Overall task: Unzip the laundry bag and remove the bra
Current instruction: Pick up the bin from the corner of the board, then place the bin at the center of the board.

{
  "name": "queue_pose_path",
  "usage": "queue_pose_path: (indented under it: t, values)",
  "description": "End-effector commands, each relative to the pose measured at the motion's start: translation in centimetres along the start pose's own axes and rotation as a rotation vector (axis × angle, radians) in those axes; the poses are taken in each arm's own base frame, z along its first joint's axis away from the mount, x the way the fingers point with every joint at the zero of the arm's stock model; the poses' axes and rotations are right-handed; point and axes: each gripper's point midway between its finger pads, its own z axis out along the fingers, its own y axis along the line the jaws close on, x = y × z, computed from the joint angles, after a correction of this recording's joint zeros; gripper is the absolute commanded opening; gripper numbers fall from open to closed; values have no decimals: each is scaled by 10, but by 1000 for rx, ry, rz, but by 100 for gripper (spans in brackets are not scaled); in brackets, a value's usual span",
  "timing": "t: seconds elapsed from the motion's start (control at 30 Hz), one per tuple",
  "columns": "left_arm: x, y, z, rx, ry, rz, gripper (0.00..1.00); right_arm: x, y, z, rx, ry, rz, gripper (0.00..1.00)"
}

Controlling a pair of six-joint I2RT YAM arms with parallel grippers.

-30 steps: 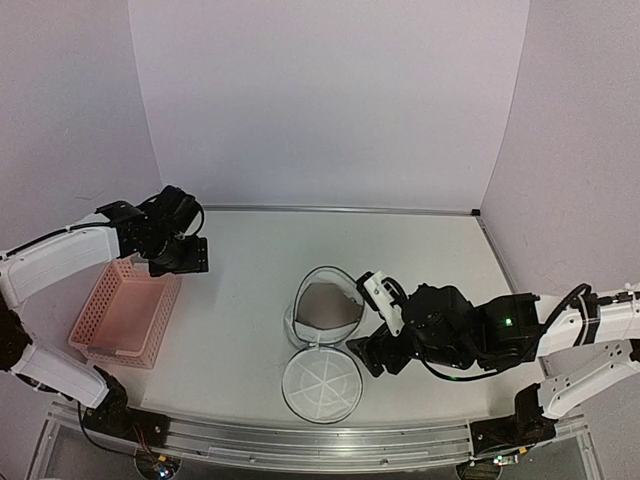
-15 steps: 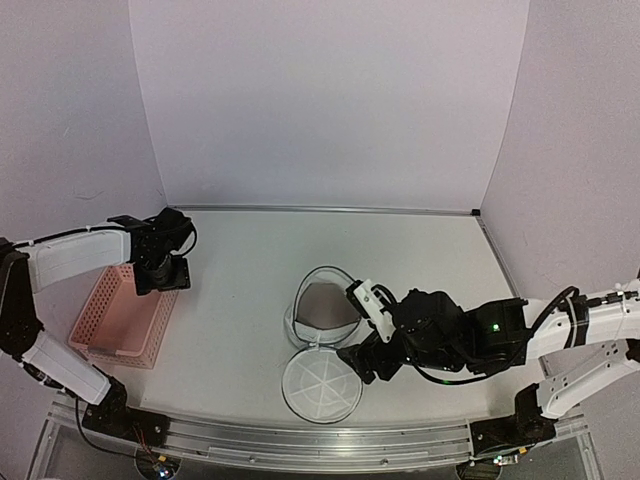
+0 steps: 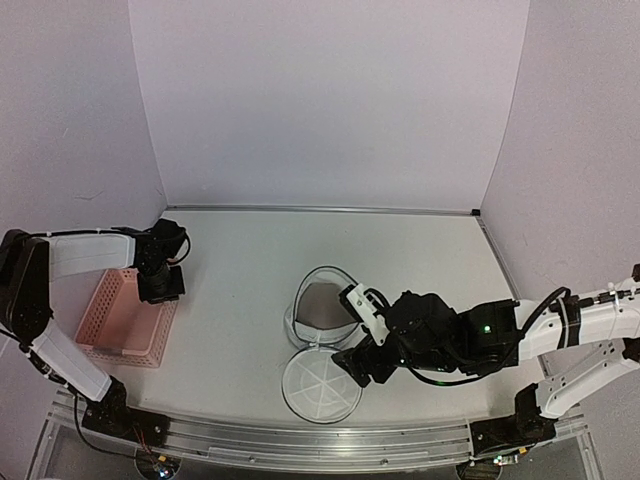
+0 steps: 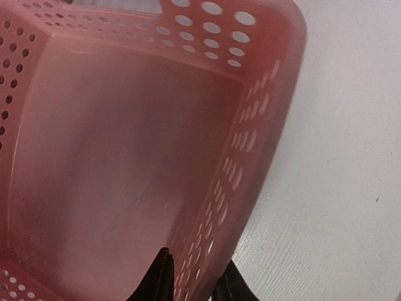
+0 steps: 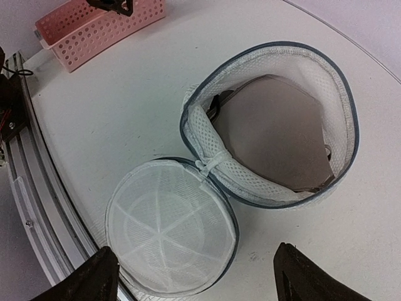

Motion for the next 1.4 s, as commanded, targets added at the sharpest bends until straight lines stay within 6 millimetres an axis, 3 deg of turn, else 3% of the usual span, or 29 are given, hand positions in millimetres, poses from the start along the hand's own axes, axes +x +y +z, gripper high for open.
queue_pose_path:
  t: [0.0,0.17,0.53,0.73,1.03,1.37]
  values:
    - [-12,-13,-2,57,-30,5,16,-19,5,0,-20,-49,28,86]
    - [-18,-19,-5,76,-36,15,0,-21,6,1,-23,-51,32,86]
    - [-44,-49,-21,151,-81,75,0,-18,-3,-2,12,-61,49,85]
    - [-60,-101,-37,217,-125,182,0,-11,-22,-7,70,-69,108,85]
    - [-61,-192,-47,317,-140,310,0,-1,-58,-22,214,-56,216,87]
    - [-31,-263,-49,390,-121,422,0,-6,-73,-34,225,-48,315,86]
